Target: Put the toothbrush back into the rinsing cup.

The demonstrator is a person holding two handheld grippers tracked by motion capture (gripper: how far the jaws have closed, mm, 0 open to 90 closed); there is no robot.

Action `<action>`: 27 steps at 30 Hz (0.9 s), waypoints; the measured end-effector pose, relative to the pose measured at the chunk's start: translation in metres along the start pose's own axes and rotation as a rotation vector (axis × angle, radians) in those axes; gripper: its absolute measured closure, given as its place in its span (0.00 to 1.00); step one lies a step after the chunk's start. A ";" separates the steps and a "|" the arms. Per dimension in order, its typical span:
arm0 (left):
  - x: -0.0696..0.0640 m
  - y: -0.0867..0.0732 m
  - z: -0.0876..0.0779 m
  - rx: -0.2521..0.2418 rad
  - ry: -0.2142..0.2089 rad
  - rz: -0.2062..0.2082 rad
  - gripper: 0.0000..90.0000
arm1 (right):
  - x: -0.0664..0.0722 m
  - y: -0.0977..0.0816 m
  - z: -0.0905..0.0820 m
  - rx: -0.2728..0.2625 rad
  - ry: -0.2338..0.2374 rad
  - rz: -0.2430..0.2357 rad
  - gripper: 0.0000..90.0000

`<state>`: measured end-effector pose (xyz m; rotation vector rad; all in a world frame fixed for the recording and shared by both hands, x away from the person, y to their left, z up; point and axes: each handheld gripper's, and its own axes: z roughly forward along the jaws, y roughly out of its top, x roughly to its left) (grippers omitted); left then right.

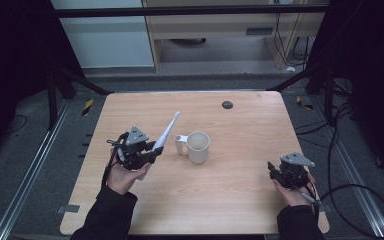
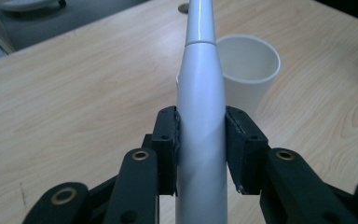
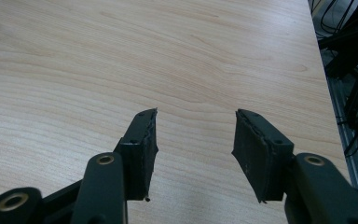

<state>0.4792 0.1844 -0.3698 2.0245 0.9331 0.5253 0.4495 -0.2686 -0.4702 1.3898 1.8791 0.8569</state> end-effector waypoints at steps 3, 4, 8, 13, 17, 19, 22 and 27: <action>-0.001 0.006 0.001 -0.027 0.007 0.000 0.74 | 0.000 0.000 0.001 -0.001 -0.001 -0.002 0.54; -0.001 0.008 0.002 -0.034 0.008 -0.001 0.74 | 0.000 0.000 0.001 -0.003 -0.001 -0.002 0.53; -0.003 0.017 0.007 -0.079 0.009 -0.011 0.74 | 0.001 0.000 0.001 -0.006 0.004 0.005 0.51; -0.008 0.031 0.015 -0.137 0.005 -0.008 0.74 | 0.003 0.000 0.002 -0.007 0.015 0.010 0.48; -0.010 0.039 0.021 -0.180 0.000 -0.017 0.74 | 0.004 0.000 0.003 -0.006 0.020 0.009 0.46; -0.010 0.041 0.022 -0.190 -0.002 -0.019 0.74 | 0.004 -0.001 0.004 -0.006 0.022 0.006 0.45; -0.011 0.045 0.028 -0.211 -0.007 -0.025 0.74 | 0.004 -0.001 0.004 -0.008 0.023 0.005 0.45; -0.014 0.050 0.040 -0.234 -0.023 -0.041 0.74 | 0.004 -0.001 0.005 -0.010 0.026 0.005 0.44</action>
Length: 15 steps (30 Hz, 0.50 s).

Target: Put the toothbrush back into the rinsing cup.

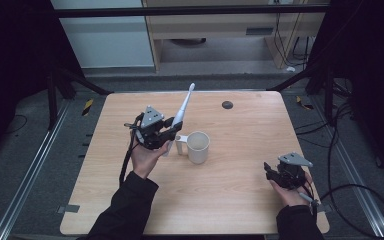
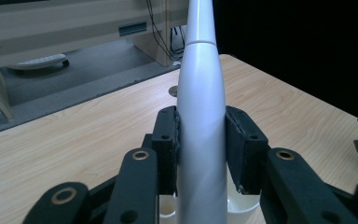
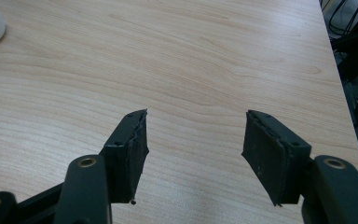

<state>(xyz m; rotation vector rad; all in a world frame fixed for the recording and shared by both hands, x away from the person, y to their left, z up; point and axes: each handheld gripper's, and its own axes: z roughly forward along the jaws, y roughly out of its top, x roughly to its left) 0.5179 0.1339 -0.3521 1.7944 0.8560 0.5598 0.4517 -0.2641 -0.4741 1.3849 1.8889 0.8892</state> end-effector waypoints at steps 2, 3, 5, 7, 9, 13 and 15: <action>-0.001 0.001 0.005 -0.005 -0.003 0.000 0.74 | 0.000 0.000 0.001 0.001 -0.001 -0.004 0.44; -0.002 0.002 0.008 -0.008 -0.006 -0.002 0.74 | 0.000 0.000 0.001 0.001 -0.001 -0.004 0.44; -0.004 0.003 0.013 -0.012 -0.012 -0.004 0.74 | 0.000 0.000 0.001 0.001 0.000 -0.004 0.44; -0.006 0.005 0.018 -0.022 -0.016 -0.005 0.74 | 0.000 0.000 0.001 0.001 0.002 -0.001 0.44; -0.009 0.008 0.023 -0.029 -0.021 -0.004 0.74 | 0.000 0.000 0.002 0.002 0.002 -0.002 0.44; -0.014 0.014 0.032 -0.039 -0.030 0.001 0.74 | 0.001 0.000 0.002 0.000 0.006 -0.005 0.44; -0.017 0.017 0.036 -0.045 -0.035 0.003 0.74 | 0.001 0.000 0.002 0.001 0.008 -0.004 0.44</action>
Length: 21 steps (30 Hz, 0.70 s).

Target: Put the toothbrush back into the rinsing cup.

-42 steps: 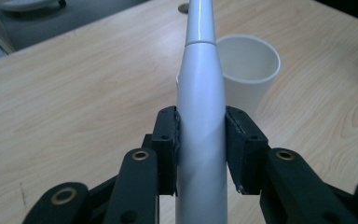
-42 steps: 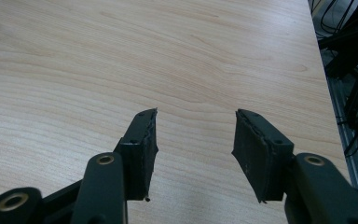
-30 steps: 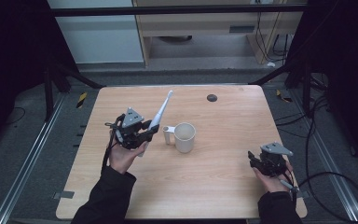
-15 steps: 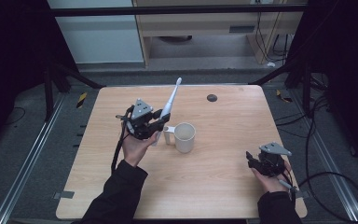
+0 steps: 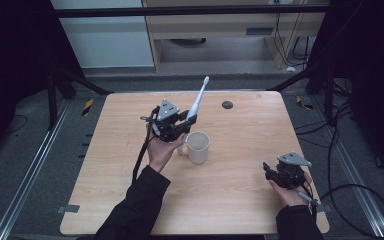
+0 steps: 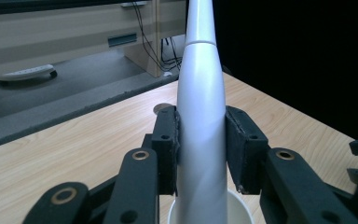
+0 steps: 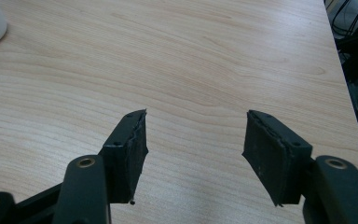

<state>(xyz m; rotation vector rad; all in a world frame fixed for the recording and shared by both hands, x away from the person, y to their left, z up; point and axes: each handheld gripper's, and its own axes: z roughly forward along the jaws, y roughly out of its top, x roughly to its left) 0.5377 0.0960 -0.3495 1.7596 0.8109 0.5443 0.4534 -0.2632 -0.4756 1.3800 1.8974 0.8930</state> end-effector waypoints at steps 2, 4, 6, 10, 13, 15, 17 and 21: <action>-0.002 0.002 0.004 -0.006 -0.003 0.002 0.74 | 0.000 0.000 0.000 0.001 0.000 -0.001 0.44; -0.004 0.003 0.009 -0.007 -0.007 0.002 0.74 | 0.000 0.000 0.000 0.002 -0.001 -0.004 0.44; -0.005 0.004 0.013 -0.011 -0.008 0.000 0.74 | 0.000 0.000 0.001 0.003 0.000 -0.005 0.44; -0.007 0.004 0.021 -0.018 -0.012 -0.003 0.74 | 0.000 0.000 0.001 0.005 0.003 -0.005 0.44; -0.008 0.002 0.027 -0.021 -0.017 -0.009 0.74 | 0.001 0.000 0.002 0.006 0.006 -0.006 0.44; -0.007 0.000 0.032 -0.014 -0.020 -0.013 0.74 | 0.001 0.000 0.002 0.006 0.009 -0.009 0.44; -0.007 -0.002 0.037 -0.008 -0.018 -0.014 0.74 | 0.001 0.000 0.002 0.008 0.008 -0.012 0.44; -0.006 -0.007 0.045 -0.001 -0.020 -0.018 0.74 | 0.001 -0.001 0.003 0.011 0.008 -0.009 0.44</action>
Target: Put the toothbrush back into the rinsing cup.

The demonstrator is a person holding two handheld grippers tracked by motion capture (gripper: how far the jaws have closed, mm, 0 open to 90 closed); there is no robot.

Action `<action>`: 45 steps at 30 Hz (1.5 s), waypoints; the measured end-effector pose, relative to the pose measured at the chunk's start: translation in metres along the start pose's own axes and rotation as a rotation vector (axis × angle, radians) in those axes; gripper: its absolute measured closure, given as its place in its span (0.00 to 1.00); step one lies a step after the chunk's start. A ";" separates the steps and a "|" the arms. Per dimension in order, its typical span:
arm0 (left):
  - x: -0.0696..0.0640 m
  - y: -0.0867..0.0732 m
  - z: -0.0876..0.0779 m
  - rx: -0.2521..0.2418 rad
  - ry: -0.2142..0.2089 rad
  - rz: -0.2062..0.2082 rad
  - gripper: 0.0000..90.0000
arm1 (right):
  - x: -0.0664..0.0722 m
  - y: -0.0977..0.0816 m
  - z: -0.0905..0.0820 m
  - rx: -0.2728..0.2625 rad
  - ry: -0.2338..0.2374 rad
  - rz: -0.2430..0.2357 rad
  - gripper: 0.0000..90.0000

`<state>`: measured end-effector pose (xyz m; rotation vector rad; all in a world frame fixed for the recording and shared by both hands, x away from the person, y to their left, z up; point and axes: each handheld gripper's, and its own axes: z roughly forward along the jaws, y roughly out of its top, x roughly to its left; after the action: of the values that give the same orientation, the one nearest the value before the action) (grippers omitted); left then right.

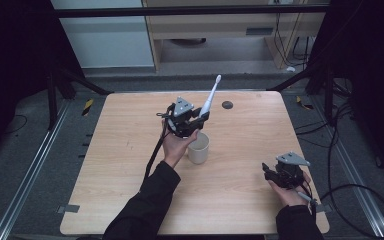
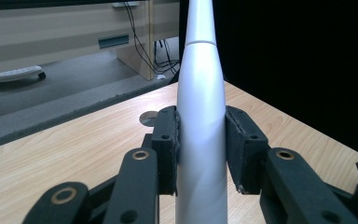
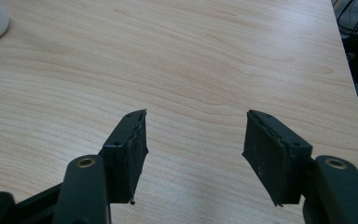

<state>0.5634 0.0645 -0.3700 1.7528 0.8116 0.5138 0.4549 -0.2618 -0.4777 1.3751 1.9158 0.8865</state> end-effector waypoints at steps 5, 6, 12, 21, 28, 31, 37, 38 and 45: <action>0.000 -0.005 0.008 0.009 -0.007 0.004 0.74 | 0.000 0.000 0.000 0.001 0.004 -0.005 0.44; -0.001 -0.006 0.009 0.011 -0.007 0.006 0.74 | 0.000 0.000 0.000 0.000 0.004 -0.005 0.44; -0.001 -0.013 0.012 0.020 -0.014 0.003 0.73 | 0.000 0.000 0.001 0.004 0.005 -0.006 0.44; 0.003 -0.025 0.014 0.039 -0.017 0.000 0.73 | 0.001 0.000 0.001 0.011 0.008 -0.012 0.44; 0.003 -0.033 0.015 0.060 -0.018 0.003 0.73 | 0.002 0.000 0.002 0.016 0.007 -0.014 0.43; 0.003 -0.036 0.016 0.079 -0.015 0.007 0.73 | 0.002 0.000 0.002 0.018 0.008 -0.014 0.43; 0.004 -0.042 0.016 0.104 -0.011 0.020 0.73 | 0.001 0.000 0.002 0.020 0.007 -0.014 0.43; 0.004 -0.044 0.016 0.107 -0.010 0.020 0.73 | 0.001 0.000 0.002 0.020 0.008 -0.014 0.43; 0.005 -0.048 0.014 0.126 -0.021 0.017 0.73 | 0.002 0.000 0.002 0.022 0.007 -0.014 0.43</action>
<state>0.5639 0.0678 -0.4206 1.8789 0.8304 0.4635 0.4558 -0.2600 -0.4793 1.3709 1.9432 0.8670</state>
